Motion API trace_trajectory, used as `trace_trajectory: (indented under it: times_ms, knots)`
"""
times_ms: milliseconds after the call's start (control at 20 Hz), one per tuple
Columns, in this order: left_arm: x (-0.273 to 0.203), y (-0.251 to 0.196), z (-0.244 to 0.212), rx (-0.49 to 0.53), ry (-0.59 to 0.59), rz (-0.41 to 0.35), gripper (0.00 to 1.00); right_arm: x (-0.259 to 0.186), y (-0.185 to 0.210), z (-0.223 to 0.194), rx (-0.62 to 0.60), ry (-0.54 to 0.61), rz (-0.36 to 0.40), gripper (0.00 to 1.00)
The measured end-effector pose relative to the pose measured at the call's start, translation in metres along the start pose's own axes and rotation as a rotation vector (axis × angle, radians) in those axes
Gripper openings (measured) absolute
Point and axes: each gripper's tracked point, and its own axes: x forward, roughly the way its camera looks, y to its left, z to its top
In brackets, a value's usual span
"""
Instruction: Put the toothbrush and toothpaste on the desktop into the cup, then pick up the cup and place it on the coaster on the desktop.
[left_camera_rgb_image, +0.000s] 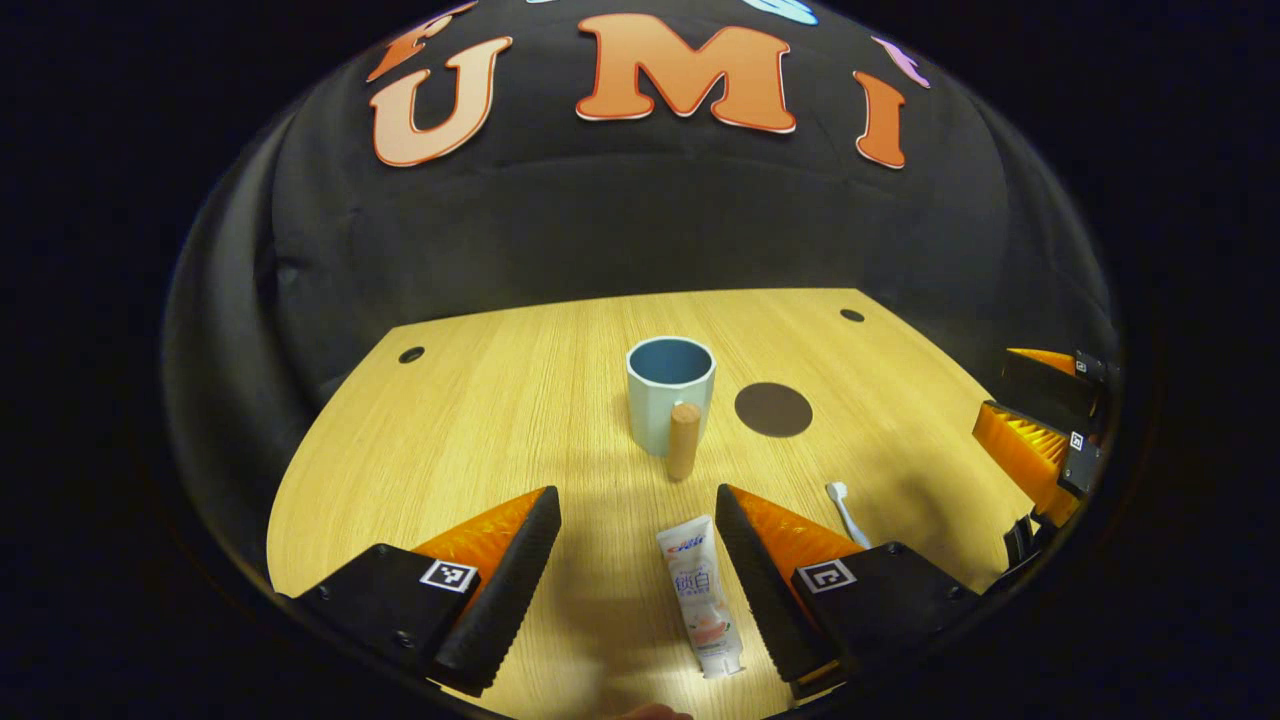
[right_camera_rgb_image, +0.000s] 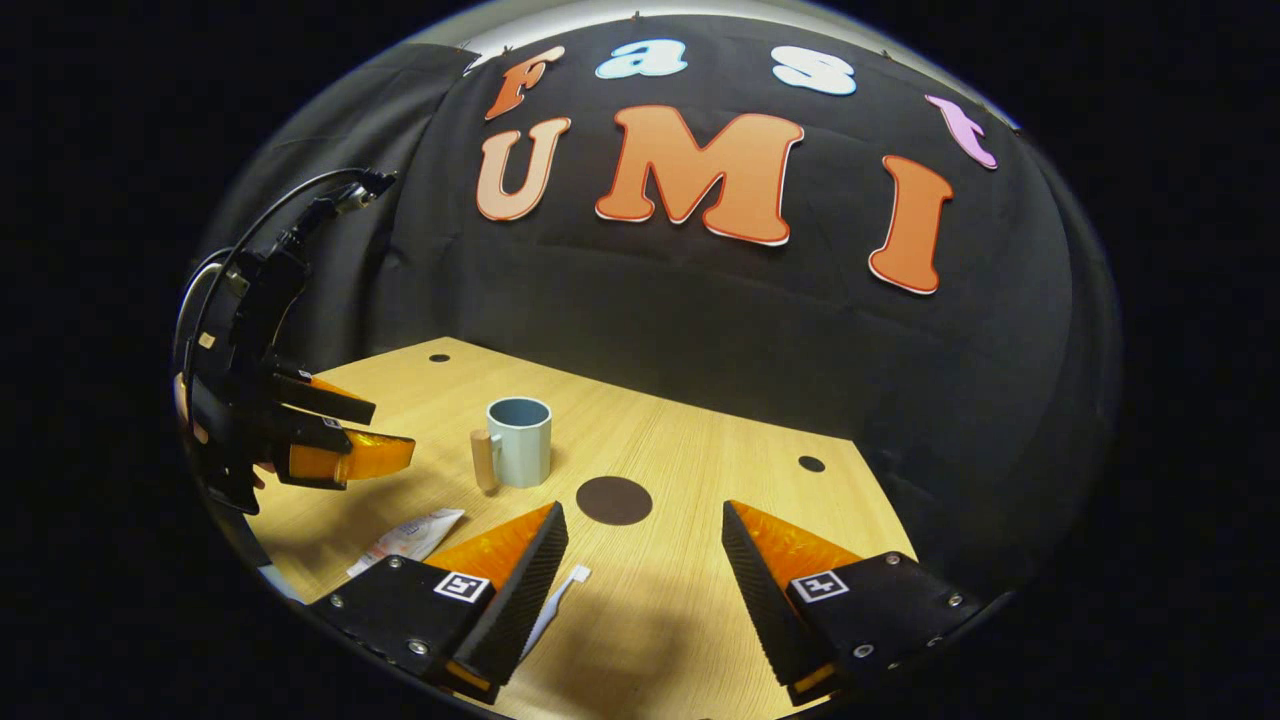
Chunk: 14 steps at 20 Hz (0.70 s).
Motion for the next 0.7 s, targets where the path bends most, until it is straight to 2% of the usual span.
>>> trace_trajectory:
  times_ms: [200, 450, 700]
  knots:
    - [0.0, -0.006, -0.008, -0.023, 0.109, -0.039, 1.0, -0.001, 0.013, -0.008, 0.061, 0.094, 0.081, 0.91]
    - [0.006, -0.031, -0.039, -0.079, 0.249, -0.108, 1.0, -0.002, 0.013, -0.021, 0.088, 0.181, 0.099, 0.88]
    - [0.012, -0.03, -0.061, -0.154, 0.359, -0.105, 1.0, -0.005, 0.017, -0.037, 0.151, 0.268, 0.132, 0.85]
